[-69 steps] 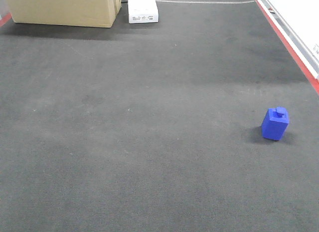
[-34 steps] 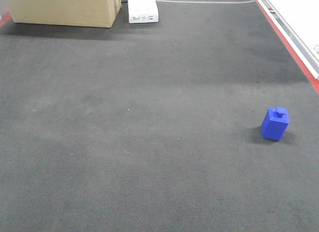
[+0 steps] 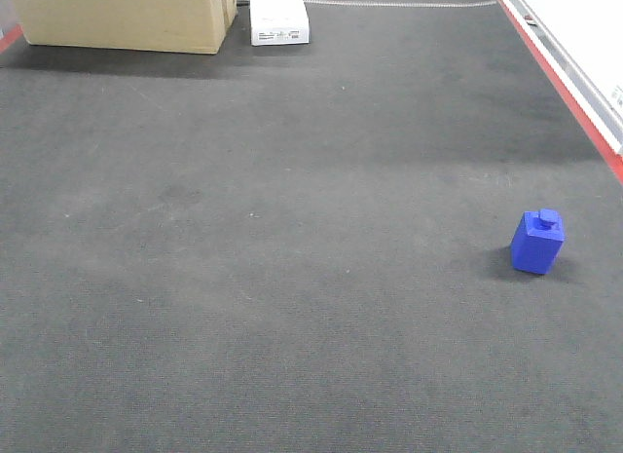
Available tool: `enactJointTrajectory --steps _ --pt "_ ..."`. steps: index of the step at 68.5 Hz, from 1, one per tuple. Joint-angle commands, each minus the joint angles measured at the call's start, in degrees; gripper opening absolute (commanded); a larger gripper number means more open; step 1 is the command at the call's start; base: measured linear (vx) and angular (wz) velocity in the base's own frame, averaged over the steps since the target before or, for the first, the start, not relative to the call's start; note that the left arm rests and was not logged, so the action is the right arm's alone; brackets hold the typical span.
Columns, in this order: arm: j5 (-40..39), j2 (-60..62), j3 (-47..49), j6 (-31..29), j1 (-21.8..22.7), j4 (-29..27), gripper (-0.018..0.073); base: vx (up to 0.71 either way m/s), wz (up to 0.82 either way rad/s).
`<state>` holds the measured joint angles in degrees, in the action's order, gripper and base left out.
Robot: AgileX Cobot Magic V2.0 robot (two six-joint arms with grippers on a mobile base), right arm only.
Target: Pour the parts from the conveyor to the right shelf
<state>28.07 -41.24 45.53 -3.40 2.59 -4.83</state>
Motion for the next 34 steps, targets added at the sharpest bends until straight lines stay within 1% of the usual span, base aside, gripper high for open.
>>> enactJointTrajectory --steps 1,13,18,24,34 --pt "2.79 -4.71 5.11 2.81 0.32 1.53 0.0698 0.00 0.00" --pt "18.22 -17.25 17.30 9.35 0.32 9.25 0.0689 0.00 0.00" --pt "23.98 -22.94 22.13 10.81 0.32 12.08 0.0685 0.00 0.00" --pt "28.55 -29.76 27.85 10.85 0.32 13.24 0.0682 0.00 0.00" --pt "35.61 -40.08 36.26 10.68 0.32 13.04 0.0673 0.00 0.00"
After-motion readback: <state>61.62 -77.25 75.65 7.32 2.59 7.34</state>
